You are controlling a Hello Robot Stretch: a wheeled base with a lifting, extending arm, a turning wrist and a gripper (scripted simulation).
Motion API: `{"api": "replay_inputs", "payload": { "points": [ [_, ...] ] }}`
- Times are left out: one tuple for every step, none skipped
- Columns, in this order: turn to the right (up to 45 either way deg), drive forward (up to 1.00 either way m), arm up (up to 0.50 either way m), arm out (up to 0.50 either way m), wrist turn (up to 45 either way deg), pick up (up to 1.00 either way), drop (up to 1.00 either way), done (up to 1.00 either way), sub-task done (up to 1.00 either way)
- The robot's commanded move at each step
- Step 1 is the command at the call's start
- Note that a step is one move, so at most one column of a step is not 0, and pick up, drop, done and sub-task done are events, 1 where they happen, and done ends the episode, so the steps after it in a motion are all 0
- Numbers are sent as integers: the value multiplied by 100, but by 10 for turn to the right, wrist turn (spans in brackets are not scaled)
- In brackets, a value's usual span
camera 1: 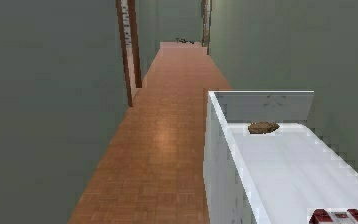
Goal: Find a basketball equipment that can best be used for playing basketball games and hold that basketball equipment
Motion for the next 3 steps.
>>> {"api": "replay_inputs", "payload": {
  "points": [
    [0,0,0,0,450,0,0,0,0],
    [0,0,0,0,90,0,0,0,0],
    [0,0,-30,0,0,0,0,0,0]
  ]
}}
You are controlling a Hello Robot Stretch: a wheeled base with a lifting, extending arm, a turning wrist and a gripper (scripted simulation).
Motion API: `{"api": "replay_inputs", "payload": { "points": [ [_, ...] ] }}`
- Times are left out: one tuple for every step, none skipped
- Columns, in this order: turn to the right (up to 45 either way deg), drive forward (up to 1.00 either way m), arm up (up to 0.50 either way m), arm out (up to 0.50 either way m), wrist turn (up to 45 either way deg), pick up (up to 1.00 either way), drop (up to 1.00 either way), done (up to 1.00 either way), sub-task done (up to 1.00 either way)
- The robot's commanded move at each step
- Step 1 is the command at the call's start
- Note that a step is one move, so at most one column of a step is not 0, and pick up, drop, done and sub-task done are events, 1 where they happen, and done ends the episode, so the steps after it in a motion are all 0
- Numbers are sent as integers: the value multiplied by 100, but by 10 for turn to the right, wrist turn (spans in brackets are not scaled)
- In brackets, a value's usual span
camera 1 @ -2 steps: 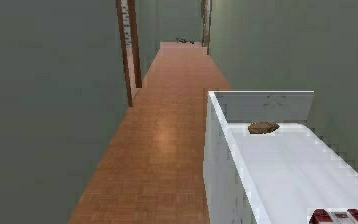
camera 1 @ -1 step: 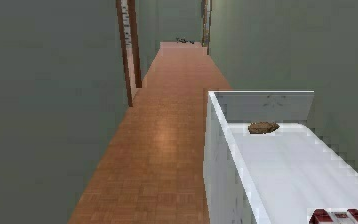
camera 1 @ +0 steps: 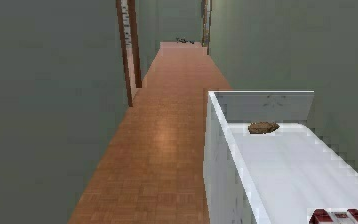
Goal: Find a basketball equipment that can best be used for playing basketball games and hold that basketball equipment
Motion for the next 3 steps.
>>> {"api": "replay_inputs", "payload": {
  "points": [
    [0,0,0,0,0,100,0,0,0],
    [0,0,10,0,0,0,0,0,0],
    [0,0,0,0,0,0,0,100,0]
  ]
}}
